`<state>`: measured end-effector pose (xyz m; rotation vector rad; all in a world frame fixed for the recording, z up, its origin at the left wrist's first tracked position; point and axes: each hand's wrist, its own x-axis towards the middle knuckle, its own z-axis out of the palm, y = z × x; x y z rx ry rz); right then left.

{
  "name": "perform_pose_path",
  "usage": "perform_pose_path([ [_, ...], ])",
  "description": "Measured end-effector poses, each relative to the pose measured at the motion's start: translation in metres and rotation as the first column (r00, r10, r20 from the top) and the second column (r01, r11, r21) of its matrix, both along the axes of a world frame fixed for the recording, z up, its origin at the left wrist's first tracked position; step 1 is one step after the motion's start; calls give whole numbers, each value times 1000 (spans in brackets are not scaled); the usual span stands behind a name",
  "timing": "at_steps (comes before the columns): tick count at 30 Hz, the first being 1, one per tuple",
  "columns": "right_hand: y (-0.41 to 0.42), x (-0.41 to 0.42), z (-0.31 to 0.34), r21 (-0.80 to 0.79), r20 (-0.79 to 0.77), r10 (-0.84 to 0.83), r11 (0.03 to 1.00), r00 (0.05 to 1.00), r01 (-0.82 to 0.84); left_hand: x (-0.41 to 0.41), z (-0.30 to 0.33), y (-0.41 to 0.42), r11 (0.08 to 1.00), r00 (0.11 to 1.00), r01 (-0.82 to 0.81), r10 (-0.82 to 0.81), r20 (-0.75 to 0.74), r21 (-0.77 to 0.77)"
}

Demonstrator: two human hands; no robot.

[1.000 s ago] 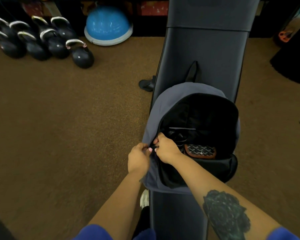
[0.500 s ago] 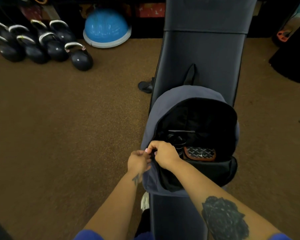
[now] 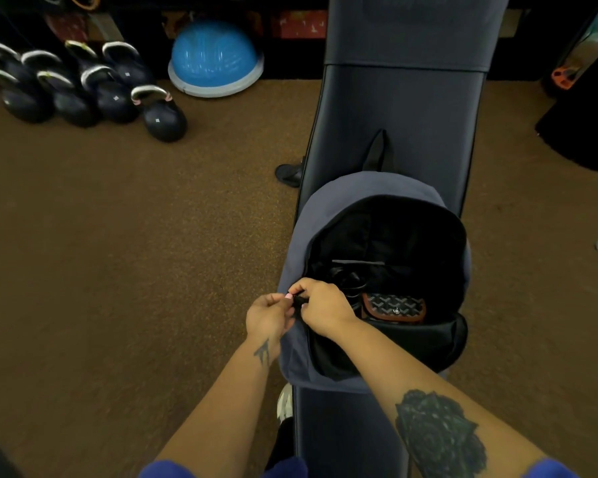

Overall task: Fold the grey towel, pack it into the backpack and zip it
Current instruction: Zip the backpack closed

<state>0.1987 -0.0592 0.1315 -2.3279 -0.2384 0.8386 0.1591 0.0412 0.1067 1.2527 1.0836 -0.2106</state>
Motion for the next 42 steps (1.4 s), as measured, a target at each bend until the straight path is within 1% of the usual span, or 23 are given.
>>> perform_pose_path([
  [4, 3, -4, 1, -30, 73, -1, 1000, 997, 3, -2, 3, 1, 988, 998, 16, -24, 53, 154],
  [8, 10, -5, 0, -115, 197, 75, 992, 978, -53, -5, 8, 6, 956, 985, 128, -153, 78, 263],
  [10, 13, -4, 0, -147, 225, 104, 986, 969, -72, -6, 10, 9, 956, 985, 124, -150, 82, 266],
  [12, 14, -3, -1, -179, 242, 127, 980, 962, -85, -8, 11, 12, 970, 989, 103, -122, 78, 220],
  [13, 15, -2, -1, -190, 244, 134, 978, 960, -88, -10, 10, 14, 967, 987, 128, -145, 65, 219],
  [14, 15, -2, -1, -195, 247, 134, 977, 960, -86, -13, 8, 16, 942, 974, 208, -224, 31, 263],
  [16, 17, -2, 1, -196, 258, 137, 977, 956, -87, -19, 4, 17, 845, 915, 387, -402, -38, 369],
  [17, 19, -2, 3, -198, 269, 144, 976, 952, -92, -20, 2, 17, 795, 885, 443, -462, -59, 415],
  [19, 20, -3, 5, -207, 299, 164, 973, 940, -104, -18, 3, 14, 713, 849, 493, -519, -97, 498],
  [21, 20, -3, 5, -215, 328, 179, 970, 928, -111, -12, 6, 10, 622, 823, 530, -542, -172, 576],
  [23, 20, -4, 3, -235, 371, 202, 965, 906, -118, -8, 7, 10, 539, 793, 574, -554, -253, 616],
  [26, 20, -3, 2, -265, 433, 222, 958, 874, -111, -3, 7, 9, 484, 760, 621, -564, -323, 617],
  [29, 17, -1, 2, -263, 497, 209, 961, 842, -83, -2, 3, 11, 476, 749, 635, -573, -334, 608],
  [33, 15, 1, 8, -233, 545, 164, 972, 823, -39, -1, 3, 14, 459, 724, 664, -590, -356, 590],
  [37, 17, 9, 22, -205, 671, 66, 974, 739, 98, -1, 4, 20, 467, 704, 695, -596, -385, 547],
  [40, 18, 19, 37, -207, 733, 60, 968, 678, 139, -1, 4, 23, 454, 686, 712, -610, -396, 536],
  [42, 15, 28, 48, -213, 744, 55, 964, 666, 159, 0, 7, 24, 448, 667, 731, -626, -403, 515],
])
